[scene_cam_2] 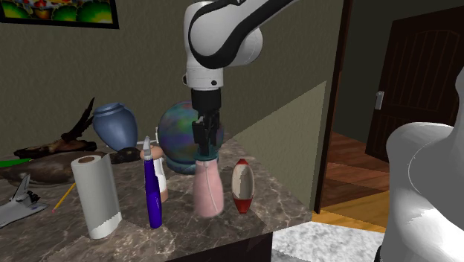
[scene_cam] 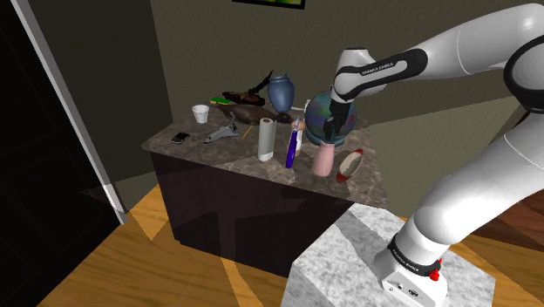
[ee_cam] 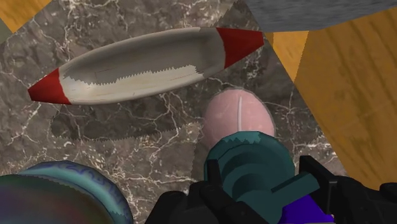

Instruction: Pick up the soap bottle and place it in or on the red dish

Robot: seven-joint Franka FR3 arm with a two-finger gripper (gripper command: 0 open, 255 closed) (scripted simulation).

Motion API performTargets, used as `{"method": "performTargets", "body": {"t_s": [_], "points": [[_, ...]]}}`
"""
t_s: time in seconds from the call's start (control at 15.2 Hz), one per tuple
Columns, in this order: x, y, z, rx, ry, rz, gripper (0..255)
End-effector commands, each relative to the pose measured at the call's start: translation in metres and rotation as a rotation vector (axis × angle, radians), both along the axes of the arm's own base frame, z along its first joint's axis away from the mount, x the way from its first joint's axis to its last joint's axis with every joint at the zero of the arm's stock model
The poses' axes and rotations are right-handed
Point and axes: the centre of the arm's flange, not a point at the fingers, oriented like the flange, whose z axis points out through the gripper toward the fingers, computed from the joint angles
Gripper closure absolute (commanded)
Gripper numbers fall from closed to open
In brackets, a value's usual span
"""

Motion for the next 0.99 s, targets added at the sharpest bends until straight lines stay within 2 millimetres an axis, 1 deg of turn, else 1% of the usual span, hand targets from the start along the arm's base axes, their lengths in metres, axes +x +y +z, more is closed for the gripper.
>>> {"method": "performTargets", "body": {"t_s": [0.0,0.92], "points": [[0.0,0.0,0.008,0.0,0.0,0.0,255],[0.0,0.0,0.082,0.0,0.0,0.0,255]]}}
